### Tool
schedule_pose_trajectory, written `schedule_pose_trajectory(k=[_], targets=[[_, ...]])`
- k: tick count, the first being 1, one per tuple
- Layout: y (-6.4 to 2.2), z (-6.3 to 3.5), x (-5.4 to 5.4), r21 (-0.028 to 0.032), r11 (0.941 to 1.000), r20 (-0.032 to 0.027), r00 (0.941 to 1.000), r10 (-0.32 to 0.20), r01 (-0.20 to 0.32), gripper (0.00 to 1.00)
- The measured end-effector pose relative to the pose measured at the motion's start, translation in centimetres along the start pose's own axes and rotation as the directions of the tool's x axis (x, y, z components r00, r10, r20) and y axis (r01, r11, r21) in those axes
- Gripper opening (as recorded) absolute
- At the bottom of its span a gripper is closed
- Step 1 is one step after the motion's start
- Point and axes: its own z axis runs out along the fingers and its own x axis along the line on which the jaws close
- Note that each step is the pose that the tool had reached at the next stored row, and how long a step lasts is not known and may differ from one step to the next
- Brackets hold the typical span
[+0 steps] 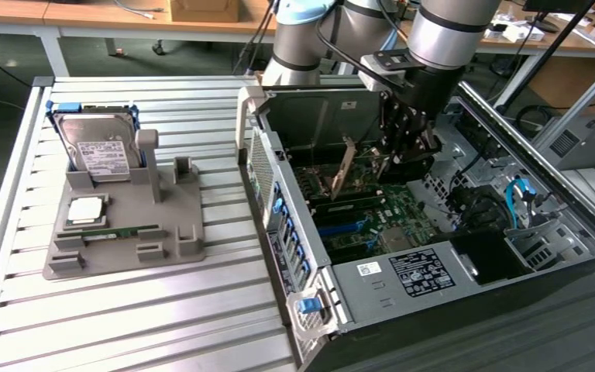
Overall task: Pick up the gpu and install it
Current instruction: 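Insert the gpu into the slot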
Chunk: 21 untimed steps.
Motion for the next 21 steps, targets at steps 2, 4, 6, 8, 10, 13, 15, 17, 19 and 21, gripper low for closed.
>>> schedule_pose_trajectory(k=[2,4,6,8,10,13,15,17,19,21], targets=[[0.04,0.01,0.03,0.0,1.0,-0.0001,1.0,0.0,0.0,0.27],[0.09,0.03,0.07,0.0,1.0,0.0,1.0,0.0,0.0,0.27],[0.11,0.04,0.1,0.0,1.0,0.0,1.0,0.0,0.0,0.27],[0.13,0.05,0.13,0.0,1.0,0.0,1.0,0.0,0.0,0.27],[0.17,0.07,0.18,0.0,1.0,0.0,1.0,0.0,0.0,0.27],[0.2,0.11,0.21,0.0,1.0,-0.0001,1.0,0.0,0.0,0.27],[0.23,0.13,0.24,0.0,1.0,0.0,1.0,0.0,0.0,0.27],[0.27,0.14,0.26,0.0,1.0,0.0,1.0,0.0,0.0,0.27],[0.32,0.16,0.3,0.0,1.0,0.0,1.0,0.0,0.0,0.27],[0.36,0.17,0.33,0.0,1.0,0.0,1.0,0.0,0.0,0.27]])
